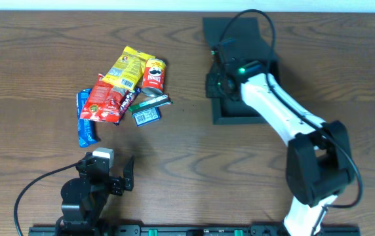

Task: Pack container

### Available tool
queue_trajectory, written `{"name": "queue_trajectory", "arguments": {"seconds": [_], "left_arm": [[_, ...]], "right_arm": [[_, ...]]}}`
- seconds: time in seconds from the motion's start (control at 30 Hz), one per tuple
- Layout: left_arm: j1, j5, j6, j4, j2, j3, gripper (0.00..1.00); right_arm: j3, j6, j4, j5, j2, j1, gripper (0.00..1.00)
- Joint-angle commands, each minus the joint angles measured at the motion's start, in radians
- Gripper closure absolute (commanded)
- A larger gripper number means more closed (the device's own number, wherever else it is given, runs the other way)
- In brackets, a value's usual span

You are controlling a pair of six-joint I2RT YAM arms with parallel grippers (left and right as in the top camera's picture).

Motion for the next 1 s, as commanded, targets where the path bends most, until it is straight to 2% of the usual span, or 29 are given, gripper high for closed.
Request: {"name": "queue_trajectory", "arguments": {"seconds": [0.0,0.33,0.7,0.97], "left_arm": [[0.002,0.000,-0.011,0.001,-0.006,-0.014,0.05],[0.002,0.000,-0.011,0.001,-0.006,-0.014,0.04],[0.002,0.000,-0.011,0.001,-0.006,-0.014,0.05],[0.002,0.000,-0.011,0.001,-0.006,-0.014,0.05]], "right_arm": [[0.079,0.044,-0.014,0.015,0.050,0.050,0.99],[0.158,0.132,-0.013,0.016,0.154,0.152,0.98],[0.213,0.361,-0.011,0.082,0.170,0.180,0.98],[0.218,0.343,0.024,0.082,0.176,0.214,0.98]]}}
